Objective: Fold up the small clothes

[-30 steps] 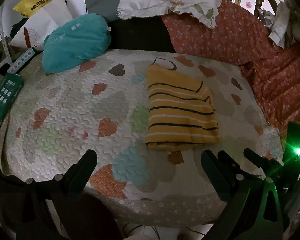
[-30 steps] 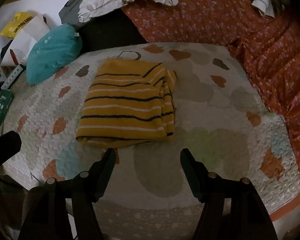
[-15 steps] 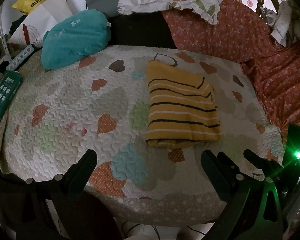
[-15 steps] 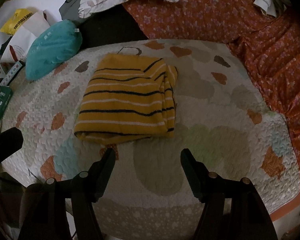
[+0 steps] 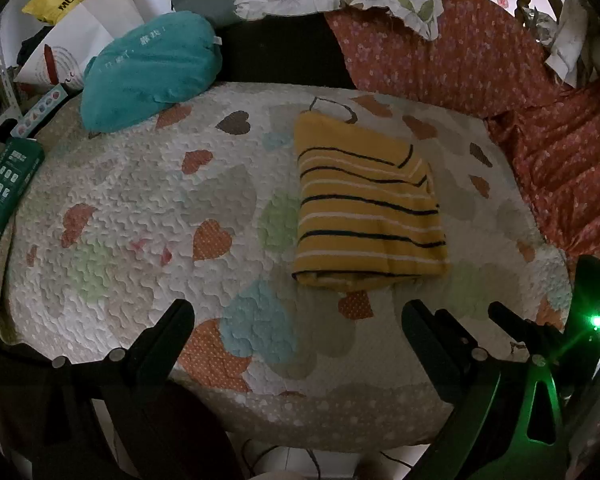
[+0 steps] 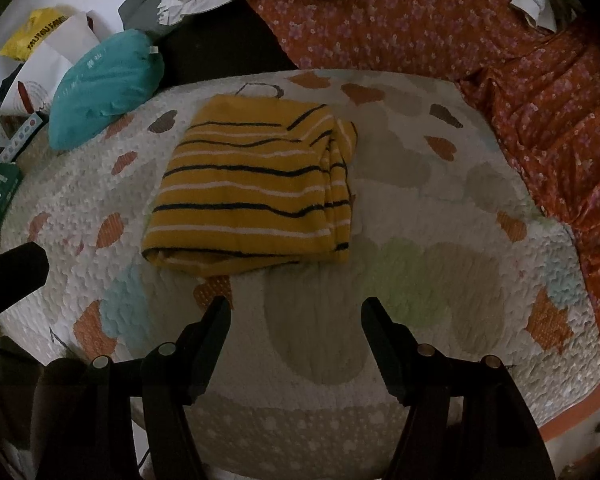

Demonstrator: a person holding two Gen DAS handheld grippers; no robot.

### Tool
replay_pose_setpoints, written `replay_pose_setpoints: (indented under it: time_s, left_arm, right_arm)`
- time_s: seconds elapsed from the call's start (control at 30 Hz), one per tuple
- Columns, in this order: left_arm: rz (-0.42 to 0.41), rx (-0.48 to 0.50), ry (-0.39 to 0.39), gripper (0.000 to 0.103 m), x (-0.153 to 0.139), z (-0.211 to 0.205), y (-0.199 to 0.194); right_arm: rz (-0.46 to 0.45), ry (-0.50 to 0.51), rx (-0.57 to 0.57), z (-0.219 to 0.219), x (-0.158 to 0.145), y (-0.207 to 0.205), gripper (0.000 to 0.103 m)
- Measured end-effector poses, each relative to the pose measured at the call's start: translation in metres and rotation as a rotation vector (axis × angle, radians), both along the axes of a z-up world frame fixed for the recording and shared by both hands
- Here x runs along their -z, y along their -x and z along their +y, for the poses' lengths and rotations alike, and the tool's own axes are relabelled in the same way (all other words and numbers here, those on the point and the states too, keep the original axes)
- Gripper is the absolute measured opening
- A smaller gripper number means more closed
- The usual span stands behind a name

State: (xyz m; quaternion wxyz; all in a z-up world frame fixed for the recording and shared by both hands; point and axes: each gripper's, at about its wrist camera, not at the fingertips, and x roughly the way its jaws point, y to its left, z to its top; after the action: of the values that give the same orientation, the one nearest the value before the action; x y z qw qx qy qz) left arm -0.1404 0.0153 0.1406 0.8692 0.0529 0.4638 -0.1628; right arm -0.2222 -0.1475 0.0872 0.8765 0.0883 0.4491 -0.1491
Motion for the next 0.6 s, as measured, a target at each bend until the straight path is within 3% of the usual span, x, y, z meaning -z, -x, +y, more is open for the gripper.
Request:
replay_pose_setpoints:
  time_s: [0.6]
  left_arm:
    - [0.044,0.003,-0.018,0.103,0.019,-0.006,-0.012]
  right_arm:
    - [0.029,-0.004,-0.013,-0.001,0.014,-0.008,0.072]
